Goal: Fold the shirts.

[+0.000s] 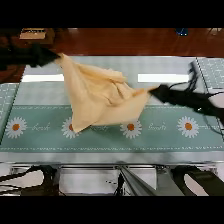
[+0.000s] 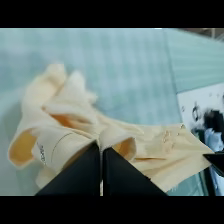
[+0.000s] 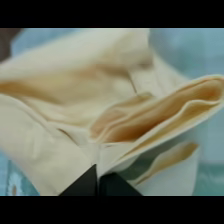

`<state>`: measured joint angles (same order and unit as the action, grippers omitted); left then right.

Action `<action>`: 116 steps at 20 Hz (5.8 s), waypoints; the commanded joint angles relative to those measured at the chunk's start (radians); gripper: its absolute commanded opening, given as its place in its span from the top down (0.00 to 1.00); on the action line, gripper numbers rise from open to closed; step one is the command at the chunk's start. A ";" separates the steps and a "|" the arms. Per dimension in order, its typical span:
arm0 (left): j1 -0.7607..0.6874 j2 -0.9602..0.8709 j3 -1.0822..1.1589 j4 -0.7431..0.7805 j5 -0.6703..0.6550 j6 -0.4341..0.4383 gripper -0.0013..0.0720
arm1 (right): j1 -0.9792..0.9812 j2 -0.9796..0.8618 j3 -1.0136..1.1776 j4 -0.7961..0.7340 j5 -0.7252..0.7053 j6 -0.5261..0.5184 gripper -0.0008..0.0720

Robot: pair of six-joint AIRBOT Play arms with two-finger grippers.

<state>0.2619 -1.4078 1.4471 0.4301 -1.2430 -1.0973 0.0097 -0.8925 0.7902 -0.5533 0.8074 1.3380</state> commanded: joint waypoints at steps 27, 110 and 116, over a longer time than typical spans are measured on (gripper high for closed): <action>-0.118 0.579 -0.525 0.554 0.076 -0.326 0.96 | -0.218 -0.144 0.566 -0.509 0.750 0.096 0.95; -0.046 -0.235 -0.542 -0.056 0.042 0.031 0.96 | -0.287 -0.624 0.034 -0.196 0.208 -0.122 0.85; 0.022 -0.093 -0.296 -0.323 -0.076 0.137 0.96 | -0.291 -0.496 0.307 -0.160 0.397 -0.192 0.95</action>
<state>0.2546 -1.5719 1.0355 0.2420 -1.2663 -1.0016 -0.2882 -1.4590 0.9756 -0.7464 1.1301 1.1698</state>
